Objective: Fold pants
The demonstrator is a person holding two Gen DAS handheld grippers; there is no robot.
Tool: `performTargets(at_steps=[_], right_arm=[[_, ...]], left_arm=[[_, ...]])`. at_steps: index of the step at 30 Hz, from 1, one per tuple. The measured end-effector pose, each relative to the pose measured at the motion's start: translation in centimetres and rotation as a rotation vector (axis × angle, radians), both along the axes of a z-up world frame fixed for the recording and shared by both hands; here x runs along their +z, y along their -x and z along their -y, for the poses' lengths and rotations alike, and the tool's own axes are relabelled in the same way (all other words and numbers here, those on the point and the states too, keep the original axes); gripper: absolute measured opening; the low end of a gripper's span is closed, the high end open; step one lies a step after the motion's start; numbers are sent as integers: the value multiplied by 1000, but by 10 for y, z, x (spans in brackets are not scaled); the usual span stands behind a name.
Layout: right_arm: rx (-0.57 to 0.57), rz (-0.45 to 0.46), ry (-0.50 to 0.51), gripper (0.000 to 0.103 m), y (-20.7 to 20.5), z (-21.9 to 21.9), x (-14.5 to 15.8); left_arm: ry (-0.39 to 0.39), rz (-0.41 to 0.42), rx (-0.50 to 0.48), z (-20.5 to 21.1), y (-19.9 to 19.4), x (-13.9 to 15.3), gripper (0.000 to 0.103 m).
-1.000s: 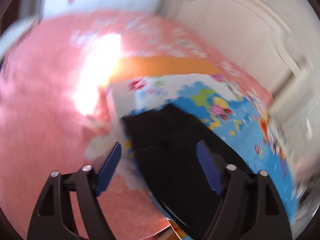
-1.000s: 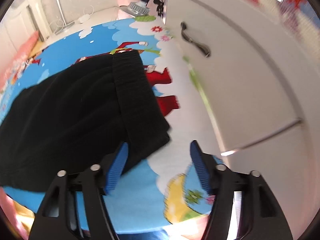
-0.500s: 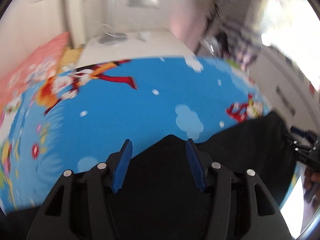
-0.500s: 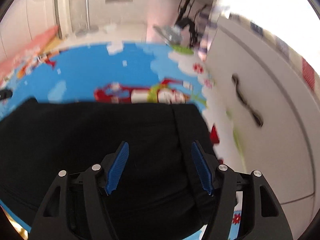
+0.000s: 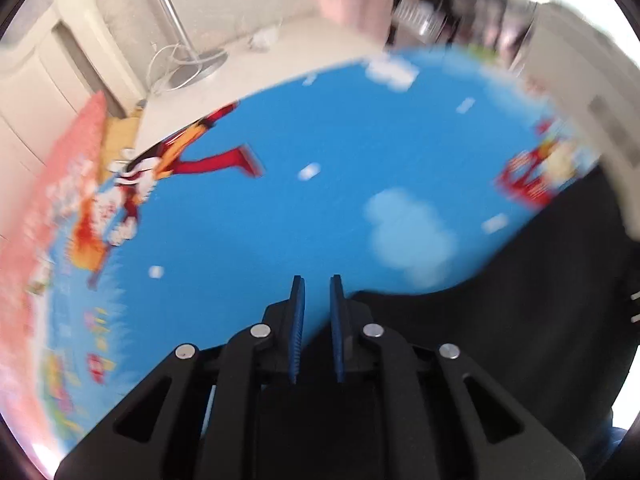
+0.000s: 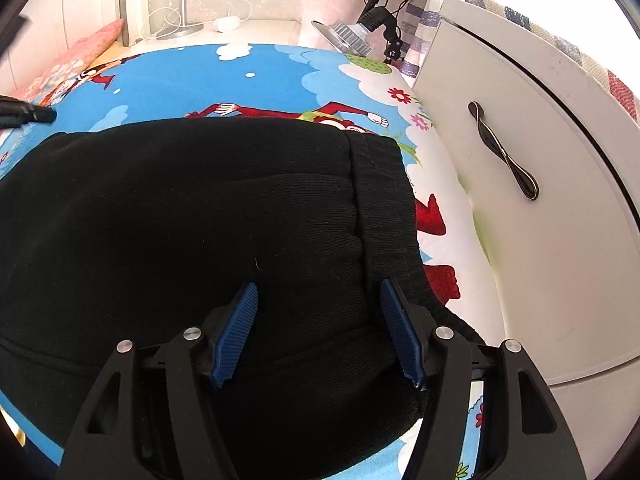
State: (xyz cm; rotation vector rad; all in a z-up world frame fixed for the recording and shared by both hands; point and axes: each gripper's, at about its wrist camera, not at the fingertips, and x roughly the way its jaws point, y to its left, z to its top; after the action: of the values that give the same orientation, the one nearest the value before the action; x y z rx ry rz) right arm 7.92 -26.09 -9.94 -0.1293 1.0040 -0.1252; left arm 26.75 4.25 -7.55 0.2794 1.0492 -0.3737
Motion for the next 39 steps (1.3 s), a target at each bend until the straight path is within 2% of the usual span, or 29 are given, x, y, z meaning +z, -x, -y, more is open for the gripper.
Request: performTargets(at_steps=[1,2,4,5,7,8,10,11,12,13,14,16,17,18,19,20,21,22,23,25,26,27,28,29,30,32,35,37,39], right_arm=[[1,-1,-1,60,0,0,0],[1,-2,-1,60,0,0,0],[2,-4,-5,61,0,0,1],[4,-6,-7,61,1,0,1],[8,-10,-11,61,1,2,1],[9,-9,-14,61,1,3,1],[10,-7,-19,61,2,4,1],[9,-7,-20,61,2,5,2],[10,-8,-21,61,2,5,2],[8,-9,-24,61,2,6,2],[8,-9,-24,61,2,6,1],[9,-8,-23,62,1,6,1],[8,-7,-22,63,0,6,0],[8,-5,-19,63,0,6,0],[7,-2,-16,63,0,5,-1],[6,-1,-15,63,1,5,-1],[7,0,-15,63,1,5,-1],[7,0,-15,63,1,4,-1],[5,0,-14,63,1,4,-2],[4,-1,-12,63,0,4,-2],[2,-1,-12,63,0,4,-2],[1,0,-13,63,0,4,-2],[1,2,-12,63,0,4,-2],[3,4,-10,63,0,3,-3],[6,8,-10,64,1,4,-3],[10,17,-24,66,2,6,0],[-23,80,-93,71,6,14,20],[-10,149,-147,79,5,15,38],[54,197,-155,81,-5,7,54]], left_arm=[[45,13,-26,5,9,7,35],[67,20,-78,16,20,11,53],[41,22,-167,34,32,2,54],[-42,20,-177,40,33,-11,54],[-182,51,-118,48,27,-28,54],[-187,50,-77,42,18,-34,55],[-125,19,16,26,3,-36,64],[-106,25,68,18,-1,-32,65],[-98,50,96,16,-1,-24,59],[-94,89,119,15,-1,-16,59],[-41,107,138,11,0,-5,59],[115,79,170,1,2,10,60],[117,69,177,-2,1,9,58],[65,63,163,2,-2,3,46],[-16,42,132,7,-3,-8,39],[-51,8,112,12,-4,-19,36],[-82,-30,98,21,-5,-32,39],[-93,-18,93,21,-7,-38,41],[-121,10,104,21,-13,-38,49],[-191,52,126,27,-15,-39,47],[-285,88,169,28,-21,-42,25],[-316,89,210,23,-27,-45,22],[-238,69,271,11,-30,-41,22],[-65,64,357,-9,-25,-26,24],[43,84,383,-20,-15,-12,26],[178,153,412,-34,18,12,33],[332,168,437,-47,74,22,35],[359,158,442,-47,109,14,35],[368,119,454,-50,137,2,34]])
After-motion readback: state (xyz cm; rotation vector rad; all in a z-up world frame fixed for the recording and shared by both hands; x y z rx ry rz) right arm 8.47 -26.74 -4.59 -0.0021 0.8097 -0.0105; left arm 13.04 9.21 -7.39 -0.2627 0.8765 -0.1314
